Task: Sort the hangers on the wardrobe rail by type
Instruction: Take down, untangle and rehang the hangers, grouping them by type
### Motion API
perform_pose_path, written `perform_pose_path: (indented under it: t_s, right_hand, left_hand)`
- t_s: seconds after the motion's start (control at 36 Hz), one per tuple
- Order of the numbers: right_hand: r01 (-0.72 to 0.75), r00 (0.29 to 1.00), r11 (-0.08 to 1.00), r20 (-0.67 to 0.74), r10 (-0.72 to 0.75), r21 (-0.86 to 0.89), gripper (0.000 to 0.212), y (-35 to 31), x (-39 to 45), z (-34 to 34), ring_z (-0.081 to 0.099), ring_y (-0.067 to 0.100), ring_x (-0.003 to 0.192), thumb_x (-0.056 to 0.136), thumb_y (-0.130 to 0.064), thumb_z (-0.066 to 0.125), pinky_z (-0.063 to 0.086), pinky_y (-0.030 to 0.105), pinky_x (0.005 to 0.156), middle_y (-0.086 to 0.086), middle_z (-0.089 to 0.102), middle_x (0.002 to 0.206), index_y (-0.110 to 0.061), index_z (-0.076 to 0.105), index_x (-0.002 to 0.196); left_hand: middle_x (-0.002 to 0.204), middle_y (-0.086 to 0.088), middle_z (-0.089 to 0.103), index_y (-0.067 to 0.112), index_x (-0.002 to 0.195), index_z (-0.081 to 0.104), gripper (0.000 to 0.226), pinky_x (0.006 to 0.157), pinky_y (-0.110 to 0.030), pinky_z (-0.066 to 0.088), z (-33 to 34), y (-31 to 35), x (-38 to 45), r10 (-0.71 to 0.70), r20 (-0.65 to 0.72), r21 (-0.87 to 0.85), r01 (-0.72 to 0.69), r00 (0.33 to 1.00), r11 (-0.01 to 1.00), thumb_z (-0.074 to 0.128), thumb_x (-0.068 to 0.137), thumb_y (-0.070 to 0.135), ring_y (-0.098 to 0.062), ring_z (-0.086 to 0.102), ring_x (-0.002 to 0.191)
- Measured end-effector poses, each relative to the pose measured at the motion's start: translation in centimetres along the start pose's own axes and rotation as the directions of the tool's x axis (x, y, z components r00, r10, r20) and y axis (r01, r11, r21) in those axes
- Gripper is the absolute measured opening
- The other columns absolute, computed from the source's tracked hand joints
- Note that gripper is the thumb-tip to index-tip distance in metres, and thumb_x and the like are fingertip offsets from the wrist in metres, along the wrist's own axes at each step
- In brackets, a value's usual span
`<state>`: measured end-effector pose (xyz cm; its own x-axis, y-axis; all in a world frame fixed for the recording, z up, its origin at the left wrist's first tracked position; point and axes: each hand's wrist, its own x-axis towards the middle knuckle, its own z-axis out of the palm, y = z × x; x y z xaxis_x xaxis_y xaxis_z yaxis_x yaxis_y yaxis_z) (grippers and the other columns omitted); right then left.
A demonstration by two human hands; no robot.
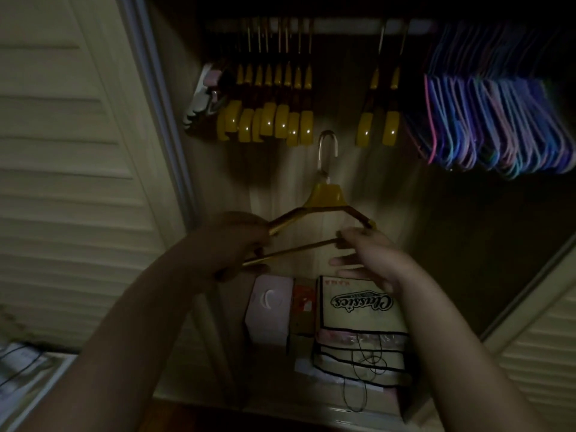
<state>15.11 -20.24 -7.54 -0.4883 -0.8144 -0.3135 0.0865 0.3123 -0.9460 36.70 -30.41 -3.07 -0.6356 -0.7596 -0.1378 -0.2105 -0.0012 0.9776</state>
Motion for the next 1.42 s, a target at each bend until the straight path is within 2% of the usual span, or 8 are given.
perform_pose_path:
  t_s: [0.08, 0.28, 0.42, 0.56, 0.86, 0.97, 1.14, 1.42]
  right_hand:
    - [0.075, 0.992, 0.994, 0.097, -0.083, 0.085, 0.04, -2.2, -2.5, 1.1, 0.071, 0.026, 0.101, 0.101, -0.041, 0.05, 0.059, 0.046, 0.086, 0.006, 0.065, 0.122, -0.015, 0.058, 0.129]
    - [0.255, 0.962, 0.966, 0.084, -0.259, 0.052, 0.034, -3.7, -4.9, 2.7, 0.065, 0.013, 0.11, 0.101, -0.041, 0.048, 0.051, 0.038, 0.101, -0.005, 0.067, 0.119, -0.024, 0.061, 0.127]
    - [0.346, 0.934, 0.938, 0.083, -0.347, 0.028, 0.061, -4.8, -4.1, 3.2, 0.046, 0.009, 0.134, 0.097, -0.04, 0.057, 0.036, 0.031, 0.112, -0.004, 0.045, 0.151, -0.026, 0.036, 0.152]
    - [0.448, 0.894, 0.89, 0.066, -0.444, -0.083, 0.064, -6.5, -3.6, 2.2, 0.061, 0.004, 0.11, 0.094, -0.045, 0.06, 0.051, 0.019, 0.077, -0.008, 0.061, 0.132, -0.035, 0.033, 0.152]
    - [0.316, 0.569, 0.343, -0.113, -0.815, -0.885, 0.034, -10.3, -0.6, 1.7, 0.061, 0.038, 0.102, 0.098, -0.024, 0.047, 0.052, 0.047, 0.081, 0.015, 0.06, 0.115, -0.009, 0.049, 0.129]
    - [0.325, 0.557, 0.401, -0.17, -0.813, -0.857, 0.033, -12.2, 1.4, -0.2, 0.055, 0.027, 0.086, 0.101, -0.031, 0.042, 0.039, 0.036, 0.07, 0.007, 0.056, 0.1, -0.013, 0.05, 0.128]
    - [0.237, 0.482, 0.32, -0.175, -0.858, -0.917, 0.027, -15.2, 5.1, -0.7, 0.059, 0.031, 0.085, 0.101, -0.032, 0.039, 0.042, 0.038, 0.065, 0.009, 0.057, 0.097, -0.013, 0.051, 0.116]
    - [0.051, 0.482, 0.131, -0.091, -0.871, -0.99, 0.031, -16.4, 7.9, -0.7, 0.064, 0.037, 0.089, 0.102, -0.034, 0.037, 0.039, 0.036, 0.062, 0.015, 0.063, 0.102, -0.01, 0.05, 0.119]
  left_hand:
    - [0.079, -0.017, 0.055, -0.002, 0.086, 0.063, 0.006, 0.046, -0.025, 0.052, 2.8, 0.2, 1.2, -0.037, -0.058, -0.01, 0.036, 0.998, 0.999, 0.059, 0.09, -0.003, -0.02, 0.058, 0.058]
    - [0.088, -0.015, 0.066, 0.013, 0.08, 0.069, 0.027, 0.08, -0.044, 0.049, 7.9, -0.8, 2.5, -0.033, -0.138, -0.136, 0.014, 0.99, 0.991, 0.05, 0.096, 0.023, -0.031, 0.06, 0.085]
    - [0.099, -0.001, 0.061, 0.005, 0.128, 0.059, 0.035, 0.094, -0.044, 0.049, 9.6, 1.4, 5.0, 0.01, -0.098, -0.376, -0.047, 0.995, 0.926, 0.044, 0.102, 0.023, -0.023, 0.058, 0.1]
    - [0.092, -0.009, 0.068, 0.003, 0.104, 0.067, 0.019, 0.081, -0.035, 0.051, 8.5, 4.3, 6.3, 0.04, 0.102, -0.576, 0.026, 0.994, 0.817, 0.052, 0.093, 0.007, -0.023, 0.064, 0.093]
    - [0.07, -0.007, 0.065, 0.001, 0.089, 0.066, 0.022, 0.07, -0.03, 0.047, 8.5, 10.2, 8.4, 0.282, 0.07, -0.124, -0.273, 0.957, 0.954, 0.05, 0.098, 0.012, -0.014, 0.06, 0.071]
    - [0.102, -0.002, 0.069, 0.019, 0.107, 0.067, 0.017, 0.093, -0.034, 0.051, 6.7, 9.7, 8.8, 0.384, -0.035, 0.141, -0.376, 0.922, 0.916, 0.053, 0.101, 0.025, -0.015, 0.063, 0.099]
    - [0.105, 0.002, 0.066, 0.012, 0.117, 0.069, 0.022, 0.067, -0.006, 0.041, 2.9, 7.5, 10.5, 0.519, -0.156, 0.421, -0.419, 0.84, 0.805, 0.058, 0.099, 0.018, -0.006, 0.06, 0.092]
    - [0.122, -0.013, 0.059, 0.014, 0.119, 0.067, 0.03, 0.104, -0.037, 0.04, 0.6, 5.8, 10.5, 0.592, -0.172, 0.762, -0.275, 0.787, 0.587, 0.056, 0.093, 0.024, -0.031, 0.052, 0.12]
